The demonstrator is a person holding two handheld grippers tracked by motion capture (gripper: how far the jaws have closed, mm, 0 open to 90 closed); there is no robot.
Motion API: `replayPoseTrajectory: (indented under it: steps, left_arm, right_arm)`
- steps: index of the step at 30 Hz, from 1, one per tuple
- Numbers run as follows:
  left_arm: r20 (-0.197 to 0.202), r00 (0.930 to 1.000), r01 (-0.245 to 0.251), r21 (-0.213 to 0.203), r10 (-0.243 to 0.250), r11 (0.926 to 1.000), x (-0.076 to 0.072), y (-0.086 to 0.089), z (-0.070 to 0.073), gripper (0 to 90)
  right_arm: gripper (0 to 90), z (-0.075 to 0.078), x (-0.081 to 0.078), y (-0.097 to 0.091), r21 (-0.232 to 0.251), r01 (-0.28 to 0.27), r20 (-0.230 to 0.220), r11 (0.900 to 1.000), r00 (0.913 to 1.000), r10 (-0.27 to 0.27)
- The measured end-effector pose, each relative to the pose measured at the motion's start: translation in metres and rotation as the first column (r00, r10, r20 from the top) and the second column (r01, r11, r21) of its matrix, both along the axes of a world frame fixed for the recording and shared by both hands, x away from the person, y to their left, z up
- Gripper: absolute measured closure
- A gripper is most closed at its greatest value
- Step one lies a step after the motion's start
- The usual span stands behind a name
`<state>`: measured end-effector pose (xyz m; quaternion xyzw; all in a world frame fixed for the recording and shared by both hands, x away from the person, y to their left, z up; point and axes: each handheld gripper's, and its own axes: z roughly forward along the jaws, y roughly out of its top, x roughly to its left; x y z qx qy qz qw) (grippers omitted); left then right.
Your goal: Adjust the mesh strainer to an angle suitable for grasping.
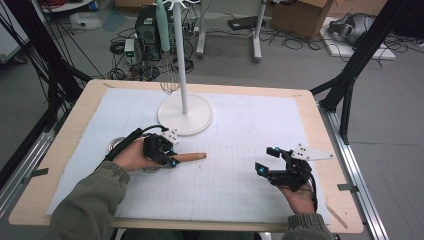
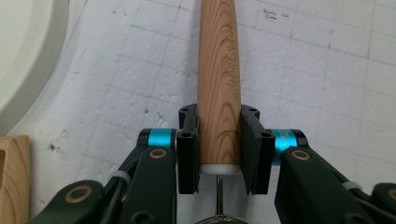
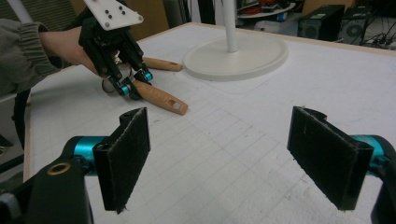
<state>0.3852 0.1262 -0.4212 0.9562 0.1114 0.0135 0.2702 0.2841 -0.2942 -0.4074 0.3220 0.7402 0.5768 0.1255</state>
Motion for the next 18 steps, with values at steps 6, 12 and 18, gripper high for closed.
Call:
replayPoseTrajectory:
  steps: [6, 12, 18]
  left_arm:
    - [0.002, 1.0, -0.002, 0.002, 0.002, 1.0, -0.0005, -0.0003, 0.0002, 70.7]
    - [-0.001, 1.0, -0.001, 0.003, 0.001, 1.0, 0.0, 0.0, 0.0003, 70.7]
    - [0.0, 1.0, 0.0, 0.0, 0.0, 1.0, -0.0002, -0.0003, 0.0002, 70.7]
  right_arm:
    - [19.9, -0.0007, 0.0014, 0.0012, -0.001, -0.005, 0.003, 1.0, 1.0, 0.005]
    - [19.9, -0.0005, 0.0011, 0.0009, 0.002, -0.005, 0.001, 1.0, 1.0, 0.005]
    - [19.9, -0.0006, 0.0013, 0.0014, -0.002, -0.006, 0.002, 1.0, 1.0, 0.006]
